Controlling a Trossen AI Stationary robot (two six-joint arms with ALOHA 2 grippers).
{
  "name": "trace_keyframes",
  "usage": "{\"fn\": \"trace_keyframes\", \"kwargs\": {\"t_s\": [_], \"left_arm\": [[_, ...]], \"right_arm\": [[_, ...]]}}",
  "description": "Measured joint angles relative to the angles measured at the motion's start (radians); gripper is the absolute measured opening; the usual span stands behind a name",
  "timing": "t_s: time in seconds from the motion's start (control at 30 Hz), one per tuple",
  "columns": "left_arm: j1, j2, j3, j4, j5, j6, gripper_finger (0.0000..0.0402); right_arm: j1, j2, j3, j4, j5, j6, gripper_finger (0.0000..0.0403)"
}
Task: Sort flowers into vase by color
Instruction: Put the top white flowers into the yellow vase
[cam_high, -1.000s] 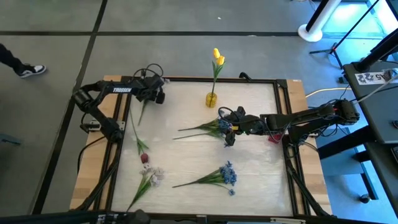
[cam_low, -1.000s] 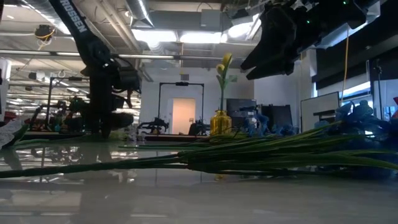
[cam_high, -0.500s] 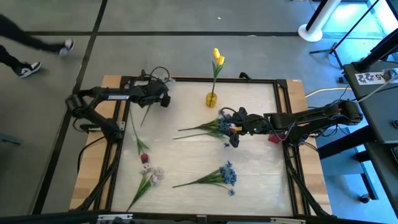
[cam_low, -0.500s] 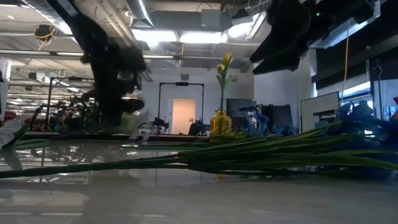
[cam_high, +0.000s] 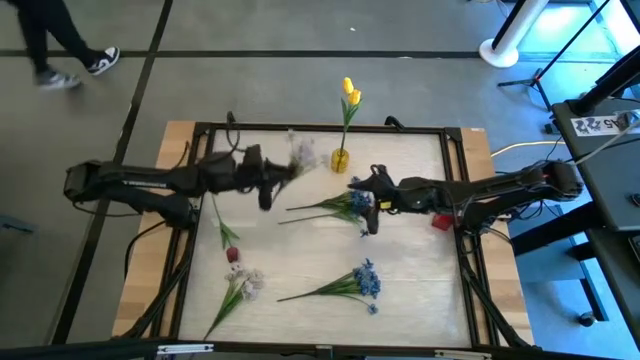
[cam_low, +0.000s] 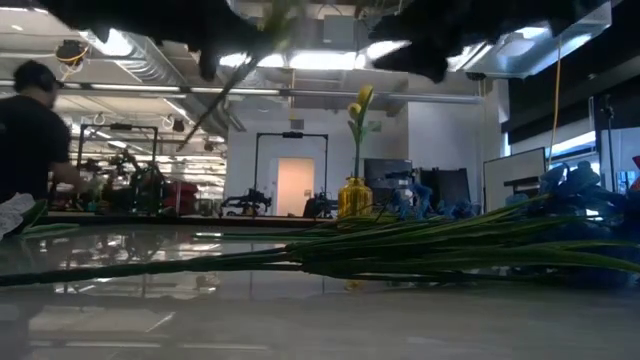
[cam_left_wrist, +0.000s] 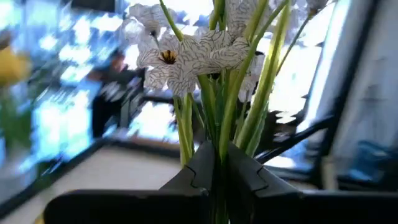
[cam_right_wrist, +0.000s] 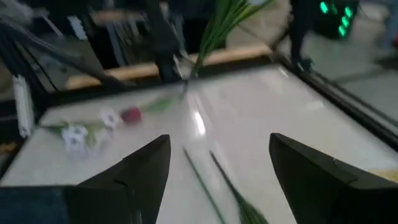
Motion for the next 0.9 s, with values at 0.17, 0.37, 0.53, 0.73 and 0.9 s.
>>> {"fn": "trace_keyframes", "kwargs": {"t_s": [0.17,0.37,0.53,0.73,0.9], "left_arm": [[-0.064,0.081,-0.097,0.365,0.081,0.094,0.0015],[-0.082,0.199,-0.082,0.478,0.095,0.121,0.0015],[-0.082,0.266,-0.057,0.505,0.099,0.136,0.0015],[-0.082,0.281,-0.053,0.514,0.099,0.136,0.0015],[-0.08,0.28,-0.053,0.518,0.099,0.136,0.0016]], "right_arm": [[0.0,0.144,-0.001,0.335,-0.054,-0.036,0.0273],[0.0,0.291,0.099,0.502,-0.088,-0.054,0.0273],[-0.001,0.343,0.197,0.509,-0.089,-0.062,0.0273],[-0.001,0.341,0.256,0.445,-0.088,-0.064,0.0271],[-0.002,0.352,0.261,0.451,-0.088,-0.064,0.0231]]}}
